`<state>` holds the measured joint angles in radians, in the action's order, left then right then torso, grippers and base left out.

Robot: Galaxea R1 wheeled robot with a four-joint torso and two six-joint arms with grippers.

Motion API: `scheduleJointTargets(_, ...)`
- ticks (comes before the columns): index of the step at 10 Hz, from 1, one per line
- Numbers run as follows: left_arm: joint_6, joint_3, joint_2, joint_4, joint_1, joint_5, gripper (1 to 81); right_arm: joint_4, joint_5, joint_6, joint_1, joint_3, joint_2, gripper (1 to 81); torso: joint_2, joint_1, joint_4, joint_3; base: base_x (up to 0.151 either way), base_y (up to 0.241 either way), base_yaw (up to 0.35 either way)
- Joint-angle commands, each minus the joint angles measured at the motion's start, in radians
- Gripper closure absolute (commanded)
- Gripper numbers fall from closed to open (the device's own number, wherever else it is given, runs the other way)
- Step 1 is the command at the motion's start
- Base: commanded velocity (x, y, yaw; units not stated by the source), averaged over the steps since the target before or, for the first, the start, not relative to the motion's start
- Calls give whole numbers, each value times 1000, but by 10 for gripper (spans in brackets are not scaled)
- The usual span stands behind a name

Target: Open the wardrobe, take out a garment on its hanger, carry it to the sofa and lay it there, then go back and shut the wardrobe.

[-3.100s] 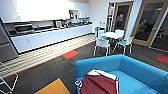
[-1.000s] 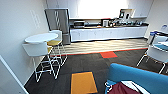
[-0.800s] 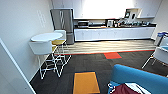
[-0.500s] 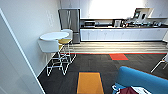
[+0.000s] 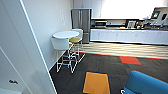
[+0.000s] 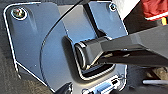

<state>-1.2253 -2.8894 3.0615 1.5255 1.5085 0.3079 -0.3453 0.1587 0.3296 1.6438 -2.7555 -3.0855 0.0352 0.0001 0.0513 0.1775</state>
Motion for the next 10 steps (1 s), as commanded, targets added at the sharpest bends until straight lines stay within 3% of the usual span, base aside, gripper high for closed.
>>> scheduleJointTargets(1,9,-4,2,13,-30,-30,10,-9,-51,-3,-5,-10,-6,10,0,0,0,0,0,0,299)
scheduleJointTargets(8,18,-5,2,13,-23,-35,10,-9,-51,-3,-5,-32,-6,10,0,0,0,0,0,0,299)
scheduleJointTargets(10,30,-5,2,8,-23,-76,10,-6,-51,-1,-9,-32,-21,10,0,0,0,0,0,0,299)
